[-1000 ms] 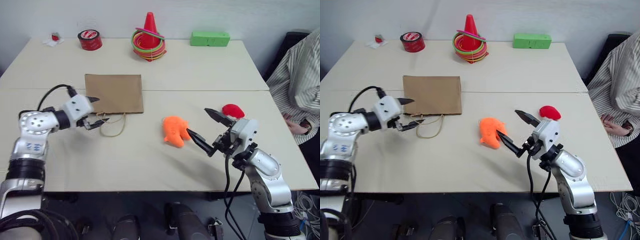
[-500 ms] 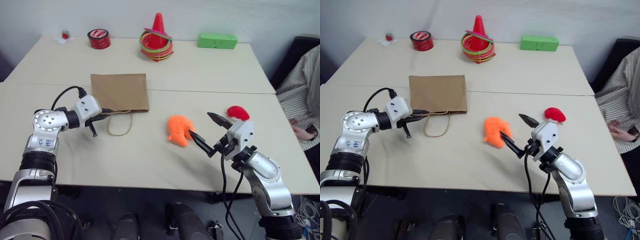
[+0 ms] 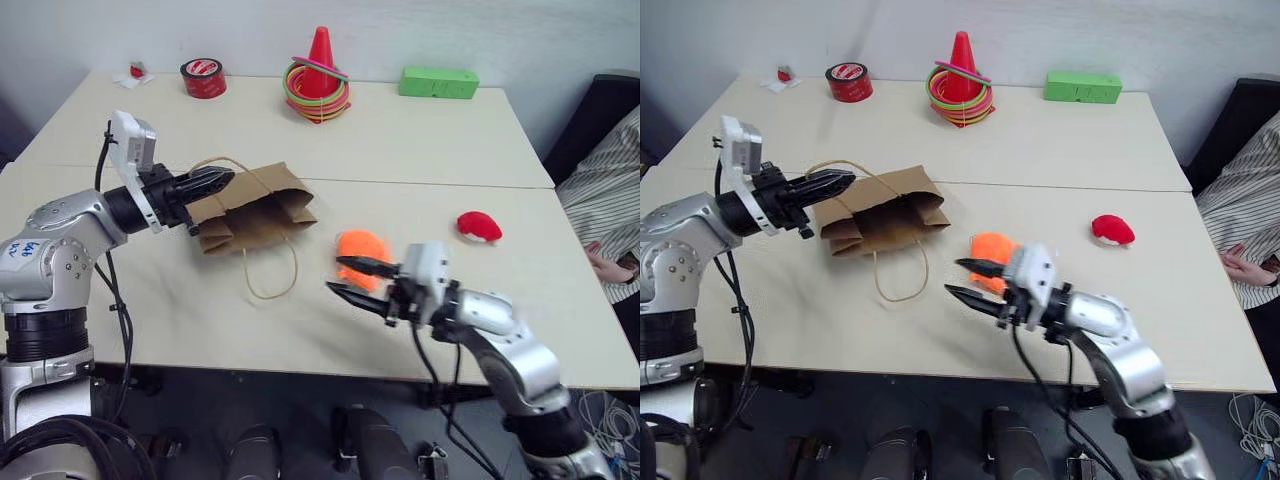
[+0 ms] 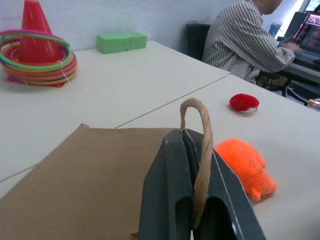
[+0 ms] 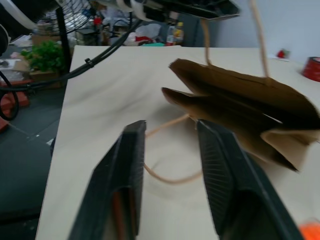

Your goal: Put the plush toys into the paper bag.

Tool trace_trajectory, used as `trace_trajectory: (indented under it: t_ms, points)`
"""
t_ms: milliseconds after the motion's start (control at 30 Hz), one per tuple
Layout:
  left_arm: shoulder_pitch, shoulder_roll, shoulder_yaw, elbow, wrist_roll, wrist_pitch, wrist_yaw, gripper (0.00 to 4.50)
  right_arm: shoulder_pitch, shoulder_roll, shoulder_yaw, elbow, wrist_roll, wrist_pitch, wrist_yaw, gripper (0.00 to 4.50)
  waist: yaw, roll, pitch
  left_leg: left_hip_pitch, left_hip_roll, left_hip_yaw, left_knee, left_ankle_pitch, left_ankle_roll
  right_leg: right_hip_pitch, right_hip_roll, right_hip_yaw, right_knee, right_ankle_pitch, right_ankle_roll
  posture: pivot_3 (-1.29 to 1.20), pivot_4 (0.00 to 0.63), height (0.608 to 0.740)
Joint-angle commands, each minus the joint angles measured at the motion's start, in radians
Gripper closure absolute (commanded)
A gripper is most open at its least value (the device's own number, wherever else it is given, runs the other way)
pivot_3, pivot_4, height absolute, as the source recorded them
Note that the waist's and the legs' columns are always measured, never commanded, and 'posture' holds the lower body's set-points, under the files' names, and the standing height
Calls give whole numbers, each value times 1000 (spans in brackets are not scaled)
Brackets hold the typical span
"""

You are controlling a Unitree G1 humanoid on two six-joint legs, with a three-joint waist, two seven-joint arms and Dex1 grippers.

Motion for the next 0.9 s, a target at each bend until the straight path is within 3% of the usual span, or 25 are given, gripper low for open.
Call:
trace_trajectory:
  t_ms: [33,67,300,600,900]
  points:
    - [1,-9,23,-124,-84,93,44,4500,-135,95,73,154,-99,0,-57,4175,0,0,0,0,0,0,0,0,-1,0,0,0,0,0,0,0,150,740]
    - [7,-15,30,-139,-100,109,54,4500,-170,118,84,203,-128,-10,-69,4475,2,0,0,-1,0,0,0,0,-1,-1,0,0,0,0,0,0,150,740]
    - [34,-28,123,-244,-284,250,125,4500,-395,293,125,622,-317,-95,-201,4475,2,0,0,-2,0,1,0,0,0,-1,-1,0,-1,0,0,0,150,740]
    - [86,7,220,-301,-496,295,122,4500,-482,394,148,935,-450,-183,-247,4475,-18,0,0,-2,0,1,0,0,0,-1,-2,0,-1,0,0,0,150,740]
    - [90,115,221,-139,-354,95,-15,4500,-387,326,200,933,-507,-202,-121,4475,-21,0,0,0,0,2,-1,-1,-1,-1,-2,0,-1,0,-1,0,150,740]
